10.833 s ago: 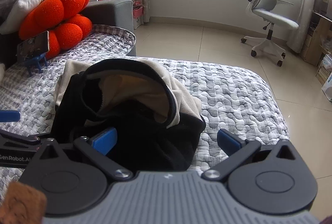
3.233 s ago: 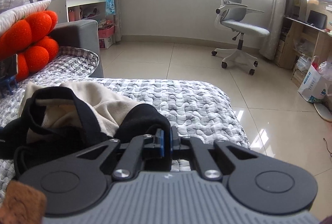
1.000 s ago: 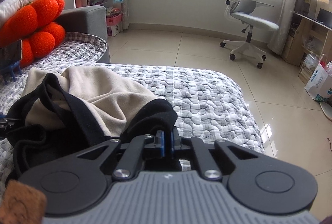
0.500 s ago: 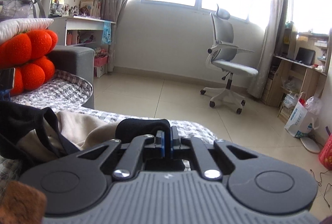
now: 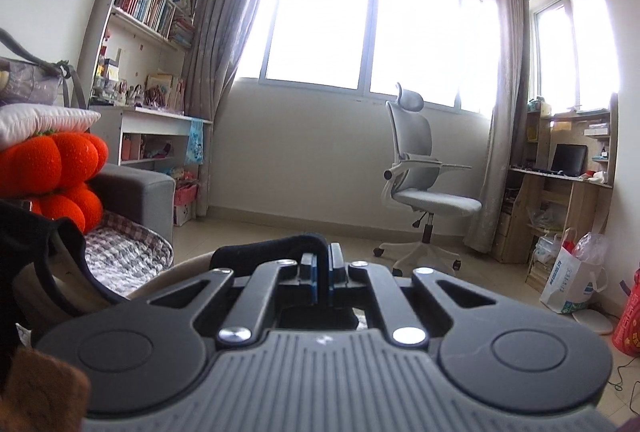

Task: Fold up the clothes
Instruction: 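Raise the sweatshirt high with both grippers and shake it out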

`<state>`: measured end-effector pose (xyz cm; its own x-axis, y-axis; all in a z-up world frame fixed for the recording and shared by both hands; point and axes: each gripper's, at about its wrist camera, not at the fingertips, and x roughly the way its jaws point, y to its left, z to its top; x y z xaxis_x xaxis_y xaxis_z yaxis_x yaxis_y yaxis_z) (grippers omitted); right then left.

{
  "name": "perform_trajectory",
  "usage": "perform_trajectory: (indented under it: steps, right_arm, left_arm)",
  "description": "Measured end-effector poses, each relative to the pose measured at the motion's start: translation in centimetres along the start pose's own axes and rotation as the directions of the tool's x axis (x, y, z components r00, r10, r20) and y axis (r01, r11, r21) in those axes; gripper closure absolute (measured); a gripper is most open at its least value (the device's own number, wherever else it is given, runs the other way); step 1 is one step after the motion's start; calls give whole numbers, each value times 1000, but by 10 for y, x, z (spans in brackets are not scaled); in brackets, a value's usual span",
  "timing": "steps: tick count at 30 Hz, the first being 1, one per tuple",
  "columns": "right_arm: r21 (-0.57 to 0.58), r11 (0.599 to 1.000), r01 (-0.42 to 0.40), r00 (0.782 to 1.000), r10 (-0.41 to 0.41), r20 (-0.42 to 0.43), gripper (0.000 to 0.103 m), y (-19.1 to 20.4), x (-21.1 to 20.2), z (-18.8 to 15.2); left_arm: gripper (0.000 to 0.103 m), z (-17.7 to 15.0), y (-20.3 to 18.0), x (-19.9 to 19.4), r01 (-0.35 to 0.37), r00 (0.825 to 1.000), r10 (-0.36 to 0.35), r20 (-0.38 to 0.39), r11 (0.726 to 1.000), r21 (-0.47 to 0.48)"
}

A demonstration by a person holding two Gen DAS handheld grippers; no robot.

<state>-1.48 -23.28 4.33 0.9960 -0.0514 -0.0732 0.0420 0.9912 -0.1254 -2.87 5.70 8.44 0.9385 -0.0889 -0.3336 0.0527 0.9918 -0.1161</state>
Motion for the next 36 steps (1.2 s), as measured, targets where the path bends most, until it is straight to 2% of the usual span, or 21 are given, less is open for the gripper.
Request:
perform_trajectory:
  steps: [3, 5, 7, 13, 17, 22, 26, 31, 34, 36]
  right_arm:
    - [-33, 999, 22, 997, -20, 70, 98, 3, -10, 6]
    - [-66, 997, 46, 994, -39, 106, 98, 8, -14, 7]
    - [-62, 997, 53, 991, -45, 123, 98, 8, -17, 8]
    - [-64, 994, 86, 976, -71, 206, 98, 6, -29, 18]
    - [-69, 990, 124, 952, -100, 288, 98, 6, -42, 32]
    - [-62, 982, 177, 910, -139, 391, 98, -2, -60, 51]
    - [-42, 980, 194, 881, -155, 447, 98, -14, -70, 66]
    - [-2, 983, 182, 829, -153, 538, 98, -28, -103, 81]
    - [29, 991, 134, 817, -127, 563, 98, -36, -118, 87]
    - [15, 992, 124, 825, -111, 555, 98, -35, -115, 89]
  left_arm:
    - [101, 4, -9, -8, 4, 1000, -4, 19, 999, -36]
    - [101, 4, -18, -13, -4, 999, 4, 32, 1000, -12]
    - [101, 6, -22, -19, -29, 998, 29, 51, 1000, 0]
    - [101, 24, -24, -49, -97, 984, 103, 148, 994, -53]
    - [101, 43, -24, -81, -117, 957, 134, 257, 990, -81]
    - [101, 66, -20, -115, -88, 929, 123, 349, 989, -116]
    - [101, 77, -24, -142, -65, 901, 106, 420, 992, -110]
    - [101, 81, -19, -192, -41, 860, 85, 503, 994, -98]
    - [101, 86, -14, -214, -56, 831, 94, 548, 995, -87]
    - [101, 92, -15, -213, -86, 831, 106, 546, 994, -62]
